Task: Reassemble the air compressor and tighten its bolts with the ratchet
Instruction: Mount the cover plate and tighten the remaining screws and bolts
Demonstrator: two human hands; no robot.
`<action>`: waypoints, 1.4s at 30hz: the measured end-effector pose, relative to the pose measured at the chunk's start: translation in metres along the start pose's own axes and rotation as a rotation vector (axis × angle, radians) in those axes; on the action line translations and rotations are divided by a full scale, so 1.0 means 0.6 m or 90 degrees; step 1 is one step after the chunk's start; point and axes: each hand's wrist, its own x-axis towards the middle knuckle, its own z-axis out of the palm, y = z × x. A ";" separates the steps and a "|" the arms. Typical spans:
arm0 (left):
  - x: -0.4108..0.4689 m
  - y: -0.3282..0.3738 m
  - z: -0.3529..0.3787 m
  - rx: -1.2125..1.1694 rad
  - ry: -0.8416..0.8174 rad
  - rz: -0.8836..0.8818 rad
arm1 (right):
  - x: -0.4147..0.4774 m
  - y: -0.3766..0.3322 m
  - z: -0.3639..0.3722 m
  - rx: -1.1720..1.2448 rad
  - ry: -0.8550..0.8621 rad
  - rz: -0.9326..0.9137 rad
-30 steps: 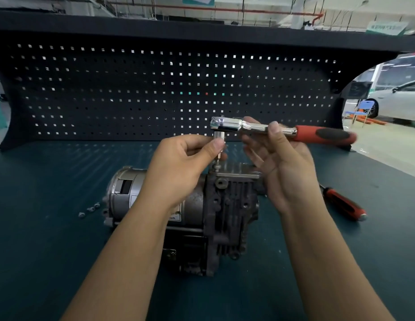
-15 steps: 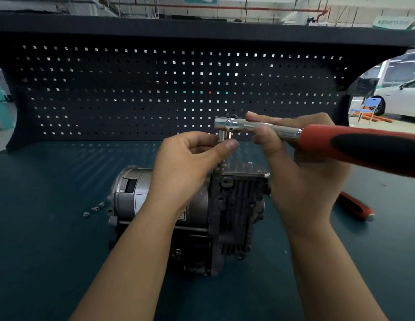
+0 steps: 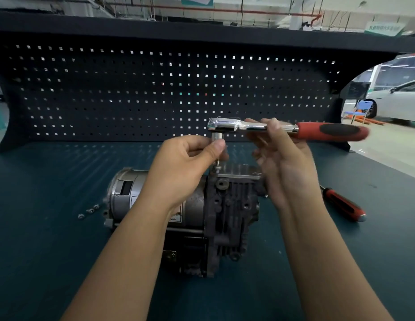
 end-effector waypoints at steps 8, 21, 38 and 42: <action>0.003 -0.002 0.004 -0.077 0.070 0.003 | -0.042 -0.005 0.008 -0.209 -0.106 -0.424; 0.004 -0.007 -0.001 -0.005 0.024 0.020 | -0.021 -0.003 0.007 -0.092 0.016 -0.240; 0.053 0.003 -0.029 -0.044 -0.232 -0.030 | -0.042 -0.001 0.014 -0.201 0.041 -0.388; 0.056 -0.001 -0.025 -0.107 -0.201 -0.030 | -0.035 0.001 0.008 -0.209 0.075 -0.377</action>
